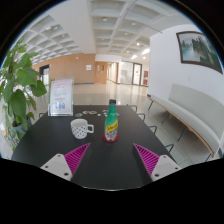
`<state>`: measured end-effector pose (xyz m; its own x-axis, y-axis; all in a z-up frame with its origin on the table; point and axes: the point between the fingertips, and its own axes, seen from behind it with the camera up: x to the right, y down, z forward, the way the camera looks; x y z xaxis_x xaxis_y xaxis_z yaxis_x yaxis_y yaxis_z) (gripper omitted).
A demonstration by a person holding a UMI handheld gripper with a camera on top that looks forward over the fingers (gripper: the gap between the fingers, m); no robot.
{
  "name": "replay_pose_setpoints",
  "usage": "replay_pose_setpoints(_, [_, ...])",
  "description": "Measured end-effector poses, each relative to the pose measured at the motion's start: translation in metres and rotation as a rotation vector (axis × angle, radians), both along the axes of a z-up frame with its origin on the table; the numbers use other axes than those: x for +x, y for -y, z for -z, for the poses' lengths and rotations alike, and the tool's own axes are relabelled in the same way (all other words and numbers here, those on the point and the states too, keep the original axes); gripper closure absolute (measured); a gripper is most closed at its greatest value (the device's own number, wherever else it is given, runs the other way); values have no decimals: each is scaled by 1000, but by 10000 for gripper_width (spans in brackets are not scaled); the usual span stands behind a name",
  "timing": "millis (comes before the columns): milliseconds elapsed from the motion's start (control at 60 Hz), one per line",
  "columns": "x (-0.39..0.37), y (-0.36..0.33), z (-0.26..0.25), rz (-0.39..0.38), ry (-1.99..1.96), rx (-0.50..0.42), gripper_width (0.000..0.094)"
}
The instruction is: Pour water
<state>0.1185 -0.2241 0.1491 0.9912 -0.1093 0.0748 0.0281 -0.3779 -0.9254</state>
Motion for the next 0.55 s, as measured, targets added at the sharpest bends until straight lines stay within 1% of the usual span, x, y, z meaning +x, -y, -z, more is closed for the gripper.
replay_pose_setpoints(267, [-6, 46, -14, -8, 10, 11, 77])
replay_pose_setpoints(450, [-12, 53, -16, -31, 15, 17, 79])
replay_pose_setpoints(550, [-10, 53, -16, -17, 26, 26, 76])
